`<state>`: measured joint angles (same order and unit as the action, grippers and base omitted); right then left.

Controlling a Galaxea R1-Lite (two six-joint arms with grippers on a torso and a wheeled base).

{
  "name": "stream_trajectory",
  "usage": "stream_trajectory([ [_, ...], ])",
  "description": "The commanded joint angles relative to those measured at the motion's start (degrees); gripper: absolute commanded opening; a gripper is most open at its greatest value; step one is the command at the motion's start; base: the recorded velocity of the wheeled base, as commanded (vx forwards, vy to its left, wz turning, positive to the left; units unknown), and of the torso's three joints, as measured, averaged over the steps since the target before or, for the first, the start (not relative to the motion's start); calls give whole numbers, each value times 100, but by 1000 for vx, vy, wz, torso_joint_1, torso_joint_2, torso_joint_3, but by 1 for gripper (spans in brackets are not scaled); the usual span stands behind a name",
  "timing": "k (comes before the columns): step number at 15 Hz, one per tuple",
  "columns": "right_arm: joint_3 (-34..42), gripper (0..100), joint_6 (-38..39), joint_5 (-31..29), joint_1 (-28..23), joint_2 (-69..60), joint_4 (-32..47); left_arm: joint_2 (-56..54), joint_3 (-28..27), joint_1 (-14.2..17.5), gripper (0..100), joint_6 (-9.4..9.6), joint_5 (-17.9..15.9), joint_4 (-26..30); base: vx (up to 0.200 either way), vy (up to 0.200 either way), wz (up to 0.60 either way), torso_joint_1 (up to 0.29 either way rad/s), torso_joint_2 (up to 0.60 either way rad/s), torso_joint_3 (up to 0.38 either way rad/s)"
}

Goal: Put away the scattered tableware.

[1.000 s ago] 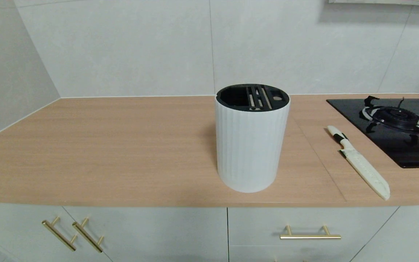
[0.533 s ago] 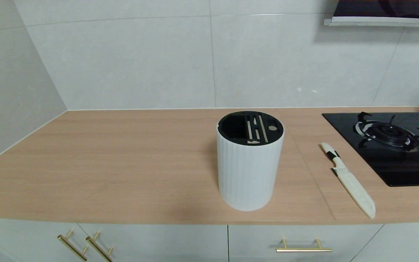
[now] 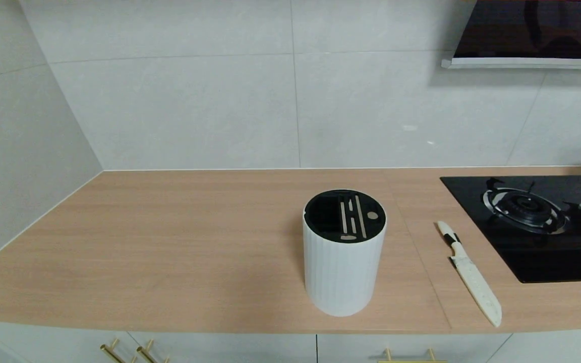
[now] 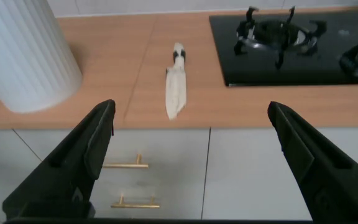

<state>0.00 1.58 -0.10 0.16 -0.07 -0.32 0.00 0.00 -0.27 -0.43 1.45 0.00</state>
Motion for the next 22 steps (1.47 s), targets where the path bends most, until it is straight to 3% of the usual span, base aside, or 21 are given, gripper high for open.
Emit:
stream_trajectory([
  [1, 0, 100, 0, 1, 2, 7, -3, 0, 0, 0, 100, -1, 4, 0, 0, 0, 0, 266, -583, -295],
  [7, 0, 100, 9, 1, 2, 7, -3, 0, 0, 0, 100, -1, 4, 0, 0, 0, 0, 187, -369, -194],
  [22, -44, 100, -246, 106, 19, 104, -3, 0, 0, 0, 100, 16, 4, 0, 0, 0, 0, 0, 0, 0],
])
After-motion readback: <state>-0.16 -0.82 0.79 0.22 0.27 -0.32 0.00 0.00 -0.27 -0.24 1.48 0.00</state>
